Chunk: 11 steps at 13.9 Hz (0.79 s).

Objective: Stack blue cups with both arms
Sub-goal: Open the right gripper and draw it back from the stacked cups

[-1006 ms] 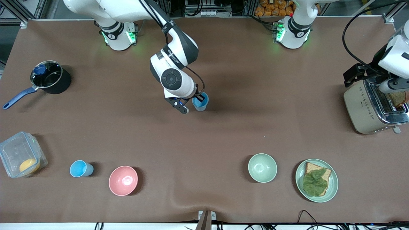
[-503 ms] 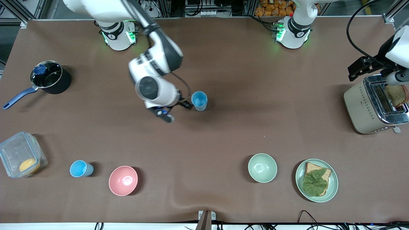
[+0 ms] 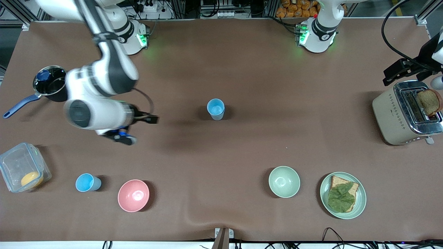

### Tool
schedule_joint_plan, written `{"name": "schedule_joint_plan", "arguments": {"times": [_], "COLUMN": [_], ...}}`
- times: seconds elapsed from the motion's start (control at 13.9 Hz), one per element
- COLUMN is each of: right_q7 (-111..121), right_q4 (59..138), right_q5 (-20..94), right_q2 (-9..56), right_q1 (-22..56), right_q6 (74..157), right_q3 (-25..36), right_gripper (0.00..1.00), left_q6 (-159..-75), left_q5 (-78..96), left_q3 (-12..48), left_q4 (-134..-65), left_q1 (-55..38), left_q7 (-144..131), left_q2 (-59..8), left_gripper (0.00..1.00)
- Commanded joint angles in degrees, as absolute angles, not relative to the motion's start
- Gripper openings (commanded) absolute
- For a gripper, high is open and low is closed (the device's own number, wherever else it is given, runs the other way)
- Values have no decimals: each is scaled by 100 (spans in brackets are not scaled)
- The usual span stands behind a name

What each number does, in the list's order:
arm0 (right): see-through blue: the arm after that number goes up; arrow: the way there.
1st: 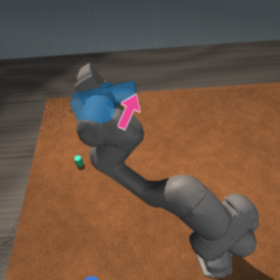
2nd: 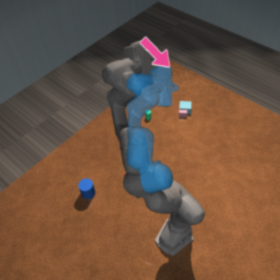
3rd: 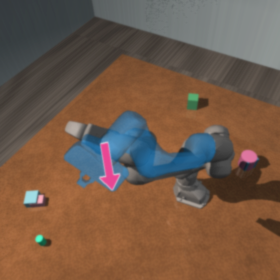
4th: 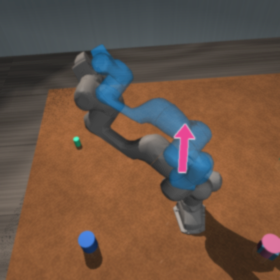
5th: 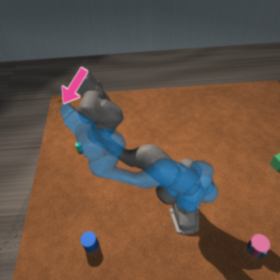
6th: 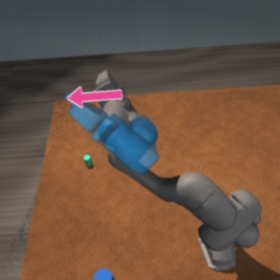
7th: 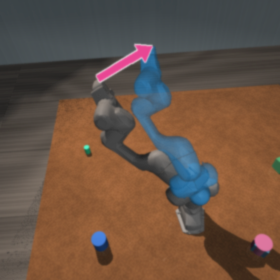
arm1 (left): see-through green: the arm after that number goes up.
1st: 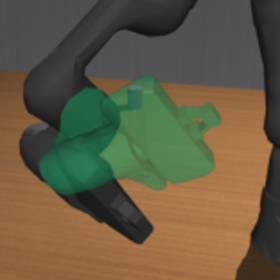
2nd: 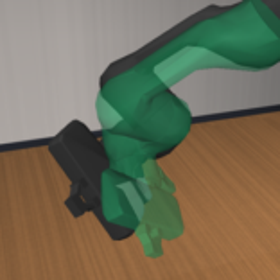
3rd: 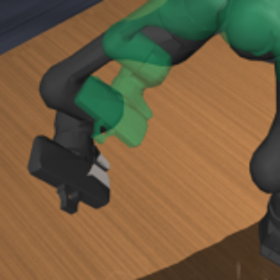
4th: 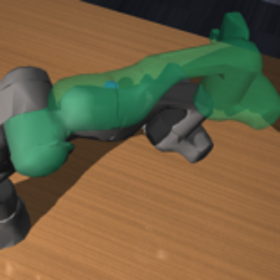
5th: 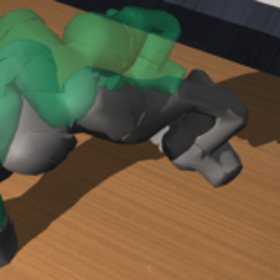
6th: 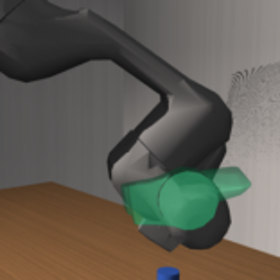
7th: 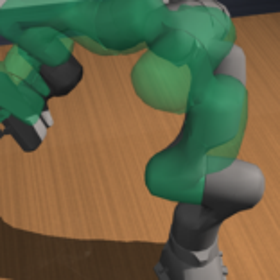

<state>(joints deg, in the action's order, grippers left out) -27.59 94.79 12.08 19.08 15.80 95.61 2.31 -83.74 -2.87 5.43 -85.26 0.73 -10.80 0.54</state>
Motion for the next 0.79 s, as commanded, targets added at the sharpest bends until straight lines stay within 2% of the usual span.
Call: {"name": "schedule_joint_plan", "arguments": {"times": [0.0, 0.29, 0.57, 0.72], "right_q7": [-1963, -995, -64, 262], "right_q4": [9896, 9888, 9861, 9800], "right_q5": [950, 818, 238, 123], "right_q2": [1127, 538, -209, -386], "right_q1": [1004, 309, -8, -149], "right_q6": [9466, 9247, 9097, 9000], "right_q3": [97, 88, 79, 88], "right_gripper": [100, 100, 100, 100], "left_q6": [-8297, -8297, -8297, -8297], "left_q5": [-106, 0, 0, 0], "left_q3": [492, 466, 466, 466], "left_q4": [-8578, -8587, -8578, -8578], "left_q1": [35, 26, 26, 26], "left_q7": [-1159, -1450, -1634, -1644], "left_q2": [193, 185, 185, 185], "left_gripper": [100, 100, 100, 100]}}
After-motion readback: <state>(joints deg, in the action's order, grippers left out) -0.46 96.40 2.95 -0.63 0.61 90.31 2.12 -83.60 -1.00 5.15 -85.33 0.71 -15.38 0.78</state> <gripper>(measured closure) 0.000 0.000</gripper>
